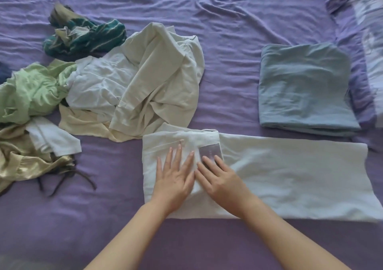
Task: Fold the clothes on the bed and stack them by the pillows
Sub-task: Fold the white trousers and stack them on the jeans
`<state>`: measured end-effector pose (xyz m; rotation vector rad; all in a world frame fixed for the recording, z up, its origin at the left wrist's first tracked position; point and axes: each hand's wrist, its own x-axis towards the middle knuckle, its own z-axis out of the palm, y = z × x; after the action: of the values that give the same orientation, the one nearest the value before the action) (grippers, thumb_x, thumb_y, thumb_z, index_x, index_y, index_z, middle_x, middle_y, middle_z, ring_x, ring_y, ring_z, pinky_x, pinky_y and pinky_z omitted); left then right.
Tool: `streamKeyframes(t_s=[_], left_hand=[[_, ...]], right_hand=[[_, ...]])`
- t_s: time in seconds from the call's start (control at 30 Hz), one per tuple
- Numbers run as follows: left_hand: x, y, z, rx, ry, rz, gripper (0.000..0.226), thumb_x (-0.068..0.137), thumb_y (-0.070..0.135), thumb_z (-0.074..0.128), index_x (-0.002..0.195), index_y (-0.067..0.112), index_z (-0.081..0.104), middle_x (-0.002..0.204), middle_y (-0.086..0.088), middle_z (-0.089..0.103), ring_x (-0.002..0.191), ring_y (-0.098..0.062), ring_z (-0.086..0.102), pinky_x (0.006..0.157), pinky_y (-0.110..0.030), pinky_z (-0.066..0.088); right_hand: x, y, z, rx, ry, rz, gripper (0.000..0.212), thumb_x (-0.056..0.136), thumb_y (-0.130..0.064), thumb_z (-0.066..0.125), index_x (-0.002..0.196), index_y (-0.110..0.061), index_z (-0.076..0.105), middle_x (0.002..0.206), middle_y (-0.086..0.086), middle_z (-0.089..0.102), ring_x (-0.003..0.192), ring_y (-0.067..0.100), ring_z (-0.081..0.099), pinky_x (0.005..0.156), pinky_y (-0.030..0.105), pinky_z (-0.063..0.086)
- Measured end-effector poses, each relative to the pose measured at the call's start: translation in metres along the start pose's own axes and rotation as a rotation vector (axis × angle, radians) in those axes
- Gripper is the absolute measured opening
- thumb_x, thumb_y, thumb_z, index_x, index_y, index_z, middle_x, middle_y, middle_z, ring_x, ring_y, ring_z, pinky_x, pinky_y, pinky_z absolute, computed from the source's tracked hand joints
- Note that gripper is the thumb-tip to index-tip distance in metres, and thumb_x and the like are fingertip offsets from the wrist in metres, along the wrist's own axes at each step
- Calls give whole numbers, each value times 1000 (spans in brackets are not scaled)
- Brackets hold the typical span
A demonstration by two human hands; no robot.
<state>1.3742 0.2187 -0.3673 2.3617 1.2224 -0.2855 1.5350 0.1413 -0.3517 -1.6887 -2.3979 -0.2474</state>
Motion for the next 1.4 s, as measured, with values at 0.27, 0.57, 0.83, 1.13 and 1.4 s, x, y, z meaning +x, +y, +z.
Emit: streamKeyframes(t_s=[0.27,0.57,0.83,1.13,1.4], left_hand=[[5,61,32,184,-15,135,62,88,55,4,148,38,3,156,2,-17,144,-31,-14,113,-59,-9],[12,45,58,181,59,225,70,88,50,35,150,28,12,158,-9,15,144,-33,11,107,-62,13],[13,29,56,129,84,284,63,93,51,30,148,20,28,155,-6,25,145,-27,15,110,-56,14],[10,-9,28,7,40,-260,68,92,61,29,148,40,-4,155,2,-26,142,-24,-26,115,-51,-6],[9,-19,10,-315,60,-353,82,90,50,52,151,31,1,158,-14,-13,145,-31,6,114,-41,16]], right_hand=[[-84,5,-17,107,-265,245,41,72,-16,56,111,-14,70,120,4,66,116,25,59,90,44,52],[-45,5,4,632,-222,732,58,80,-38,25,118,-20,65,148,1,37,143,17,17,117,34,6],[-52,6,58,285,-332,768,63,93,-50,26,149,-27,7,156,3,-4,144,25,-6,114,52,4],[-40,1,45,165,-301,797,64,90,-51,32,146,-22,23,155,9,17,145,25,-1,110,58,9],[-37,-4,44,282,-337,813,64,90,-53,23,147,-27,12,156,3,-1,144,21,-10,115,51,5]])
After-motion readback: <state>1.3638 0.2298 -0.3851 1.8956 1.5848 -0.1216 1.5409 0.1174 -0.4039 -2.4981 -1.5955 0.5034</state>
